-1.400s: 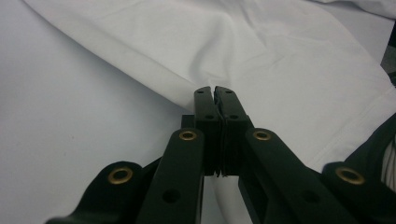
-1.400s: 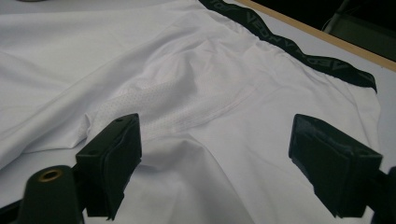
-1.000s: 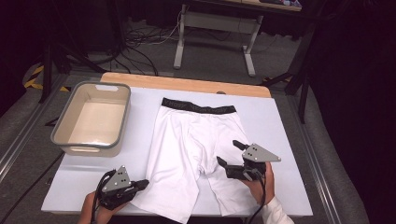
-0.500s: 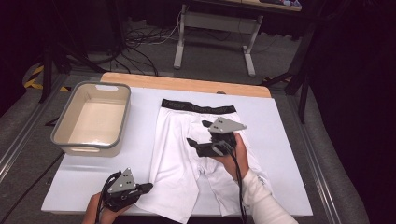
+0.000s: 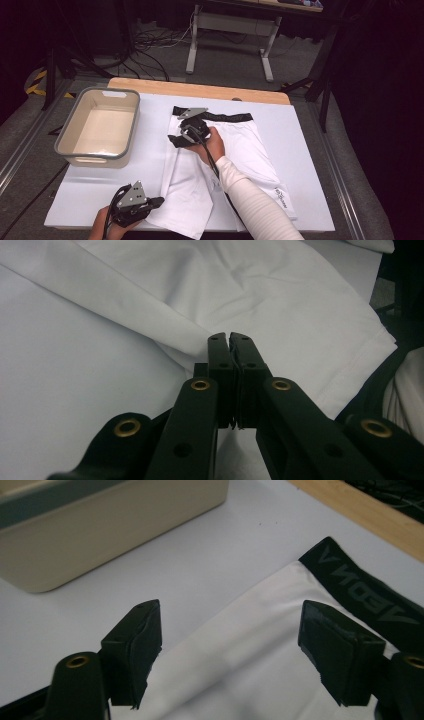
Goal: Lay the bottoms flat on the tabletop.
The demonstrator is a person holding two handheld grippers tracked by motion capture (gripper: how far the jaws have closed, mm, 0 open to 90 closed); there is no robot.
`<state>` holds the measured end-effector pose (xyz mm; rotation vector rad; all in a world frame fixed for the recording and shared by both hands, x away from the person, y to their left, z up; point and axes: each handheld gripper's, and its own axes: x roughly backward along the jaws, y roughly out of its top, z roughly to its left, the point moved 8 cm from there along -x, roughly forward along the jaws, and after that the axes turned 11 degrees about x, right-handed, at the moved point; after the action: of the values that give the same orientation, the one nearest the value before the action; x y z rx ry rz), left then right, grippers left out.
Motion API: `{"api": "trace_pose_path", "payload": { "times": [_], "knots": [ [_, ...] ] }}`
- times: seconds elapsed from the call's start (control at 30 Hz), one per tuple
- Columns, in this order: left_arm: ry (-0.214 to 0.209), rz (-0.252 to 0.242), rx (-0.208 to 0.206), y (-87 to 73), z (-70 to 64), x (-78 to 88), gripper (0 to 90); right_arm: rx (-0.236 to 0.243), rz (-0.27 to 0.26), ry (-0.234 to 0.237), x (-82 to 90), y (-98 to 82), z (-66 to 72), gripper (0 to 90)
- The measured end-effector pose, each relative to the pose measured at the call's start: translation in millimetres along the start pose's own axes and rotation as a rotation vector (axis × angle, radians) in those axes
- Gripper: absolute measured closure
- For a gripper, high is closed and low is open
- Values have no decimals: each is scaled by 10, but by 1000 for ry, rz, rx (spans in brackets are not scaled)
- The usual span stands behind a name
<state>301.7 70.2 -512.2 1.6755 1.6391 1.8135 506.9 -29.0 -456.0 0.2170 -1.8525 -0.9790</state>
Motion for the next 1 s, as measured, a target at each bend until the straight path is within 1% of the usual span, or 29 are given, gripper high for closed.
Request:
{"api": "trace_pose_path", "payload": {
  "times": [0.03,0.07,0.1,0.17,0.27,0.3,0.33,0.4,0.43,0.47,0.57,0.6,0.63,0.67,0.7,0.73,0.8,0.83,0.87,0.9,0.93,1.0],
  "knots": [
    [-7,-2,3,0,-1,5,880,-3,13,2,-58,-6,6,278],
    [-11,-5,2,1,1,8,880,-2,39,-2,-149,-19,15,274],
    [-7,-3,1,0,7,10,880,-5,53,-7,-214,-26,24,276],
    [-7,-7,4,2,21,20,881,-21,68,-2,-313,-30,34,289],
    [-8,-23,15,12,46,58,882,-34,92,-14,-462,-26,40,312],
    [-6,-26,11,15,58,73,881,-44,102,-22,-501,-31,33,312],
    [-9,-33,15,16,60,82,881,-54,107,-25,-537,-41,27,316],
    [-7,-33,11,15,72,98,880,-87,116,-21,-606,-82,23,329],
    [-7,-33,6,14,75,103,880,-103,126,-16,-636,-107,27,330],
    [-9,-33,6,13,74,108,880,-103,138,-6,-656,-134,30,335],
    [-12,-32,-1,17,77,122,879,-110,135,-16,-660,-143,17,373],
    [-10,-33,-6,20,81,126,879,-96,142,-29,-660,-148,17,405],
    [-12,-33,-3,21,76,128,879,-67,149,-41,-659,-152,24,414],
    [-11,-31,-6,22,77,127,879,-70,149,-48,-660,-151,31,426],
    [-12,-29,-7,20,76,125,878,-68,151,-45,-659,-147,41,459],
    [-10,-27,-14,21,79,120,879,-57,154,-38,-655,-141,52,511],
    [-15,-21,-12,14,71,110,877,-37,150,-7,-653,-120,90,639],
    [-17,-15,-18,9,73,102,877,-33,149,-3,-654,-116,96,686],
    [-14,-7,-19,1,82,100,877,-33,147,0,-654,-109,100,789],
    [-12,-7,-13,-2,93,100,877,-34,146,-5,-655,-109,91,863],
    [-15,-9,-4,-4,106,105,877,-41,148,-11,-655,-114,75,888],
    [-15,-13,-1,-1,124,116,877,-68,145,9,-656,-115,53,894]
  ]
}}
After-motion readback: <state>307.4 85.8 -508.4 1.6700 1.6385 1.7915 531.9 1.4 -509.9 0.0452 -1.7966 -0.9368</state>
